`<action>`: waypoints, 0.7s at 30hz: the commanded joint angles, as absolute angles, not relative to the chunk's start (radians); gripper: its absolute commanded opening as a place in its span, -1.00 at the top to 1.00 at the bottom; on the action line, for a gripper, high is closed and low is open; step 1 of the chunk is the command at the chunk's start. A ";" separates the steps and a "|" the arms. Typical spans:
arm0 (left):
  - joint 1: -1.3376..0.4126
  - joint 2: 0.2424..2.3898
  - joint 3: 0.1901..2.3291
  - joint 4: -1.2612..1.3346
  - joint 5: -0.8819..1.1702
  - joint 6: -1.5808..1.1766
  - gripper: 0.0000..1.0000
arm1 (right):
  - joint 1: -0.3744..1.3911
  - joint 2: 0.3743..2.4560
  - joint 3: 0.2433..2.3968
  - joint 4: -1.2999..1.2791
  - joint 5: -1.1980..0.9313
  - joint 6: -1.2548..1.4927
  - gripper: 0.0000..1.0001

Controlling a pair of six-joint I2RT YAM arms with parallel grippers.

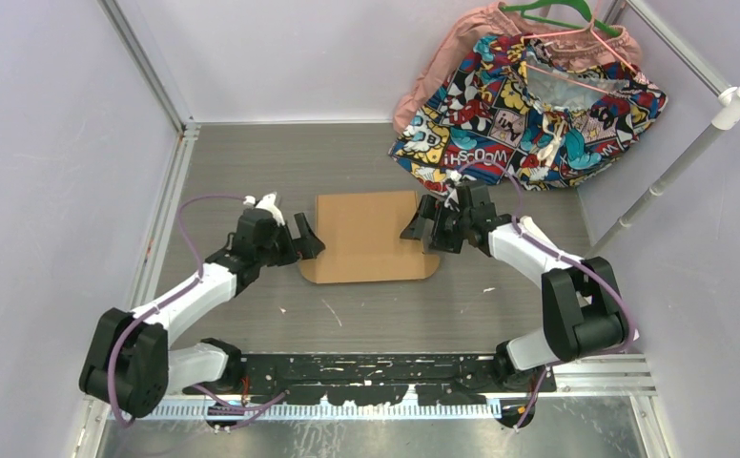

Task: Fold the paper box
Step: Close the paper box at the center of the board.

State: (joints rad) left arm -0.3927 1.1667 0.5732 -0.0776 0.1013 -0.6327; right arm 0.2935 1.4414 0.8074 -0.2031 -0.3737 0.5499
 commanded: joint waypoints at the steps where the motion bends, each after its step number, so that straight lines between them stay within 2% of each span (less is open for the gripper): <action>1: -0.350 1.205 0.563 0.164 0.258 -0.634 -0.99 | 0.279 1.445 0.796 -0.028 -0.516 0.608 -0.99; 10: -0.337 1.305 0.518 0.352 0.416 -0.699 -0.99 | 0.278 1.457 0.782 -0.017 -0.552 0.626 -0.99; 21: -0.337 1.308 0.480 0.362 0.427 -0.697 -0.99 | 0.277 1.482 0.741 -0.007 -0.541 0.630 -1.00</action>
